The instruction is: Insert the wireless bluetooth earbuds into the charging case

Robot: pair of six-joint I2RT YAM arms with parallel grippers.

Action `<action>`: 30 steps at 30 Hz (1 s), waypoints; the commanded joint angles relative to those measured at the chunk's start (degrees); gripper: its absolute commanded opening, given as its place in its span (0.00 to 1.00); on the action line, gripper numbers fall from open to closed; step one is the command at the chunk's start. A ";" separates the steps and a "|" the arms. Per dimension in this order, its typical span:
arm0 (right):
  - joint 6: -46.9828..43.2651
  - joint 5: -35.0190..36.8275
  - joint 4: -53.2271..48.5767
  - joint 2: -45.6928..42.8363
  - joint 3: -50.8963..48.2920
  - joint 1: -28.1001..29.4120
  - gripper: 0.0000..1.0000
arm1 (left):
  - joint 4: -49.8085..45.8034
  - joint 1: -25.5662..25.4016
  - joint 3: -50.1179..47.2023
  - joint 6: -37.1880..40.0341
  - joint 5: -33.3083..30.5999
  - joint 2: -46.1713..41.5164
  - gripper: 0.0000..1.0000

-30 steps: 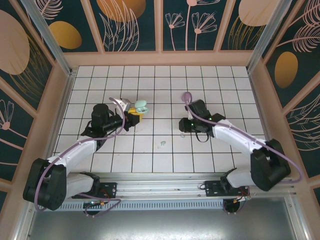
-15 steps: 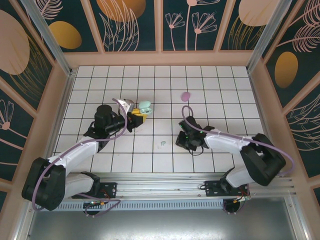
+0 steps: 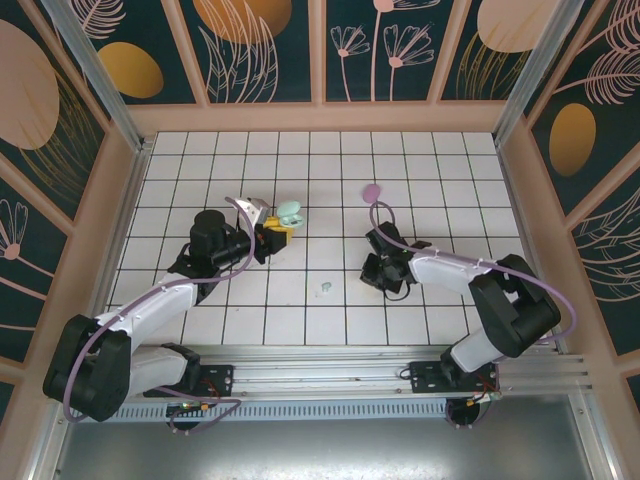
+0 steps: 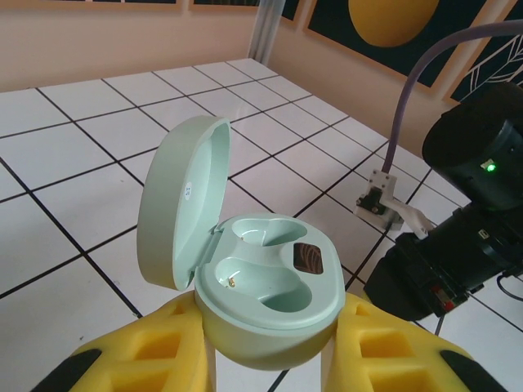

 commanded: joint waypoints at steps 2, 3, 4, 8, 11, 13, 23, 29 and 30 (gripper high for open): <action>-2.18 4.98 -2.53 1.16 1.58 -2.39 0.11 | 0.98 -0.29 0.05 -0.07 -0.05 -0.55 0.06; -2.51 5.06 -2.34 1.57 2.01 -2.56 0.11 | 1.05 -0.29 0.07 -0.17 0.00 -0.46 0.06; -2.85 5.05 -2.14 2.16 2.68 -2.62 0.11 | 1.05 -0.29 0.18 -0.22 0.00 -0.38 0.06; -4.15 4.19 -1.78 4.31 5.82 -2.59 0.11 | 0.92 -0.29 0.26 -0.47 -0.02 -0.44 0.06; -4.90 3.85 -1.69 5.53 7.72 -4.62 0.11 | 0.50 -0.29 0.10 -0.37 -0.34 -0.80 0.06; -5.45 3.66 -1.61 6.28 8.57 -5.36 0.11 | 0.09 -0.29 0.05 -0.28 -0.54 -0.90 0.06; -5.33 1.67 -3.38 0.79 5.32 -6.44 0.08 | -0.88 -0.29 0.39 0.05 -1.10 -1.00 0.06; -0.05 -0.04 -2.37 -6.41 0.02 -1.17 0.08 | -1.21 -0.29 1.77 0.67 -0.80 0.18 0.06; 0.61 0.04 -2.47 -6.91 -0.22 -0.29 0.08 | -1.15 -0.29 2.16 0.76 -0.68 0.56 0.06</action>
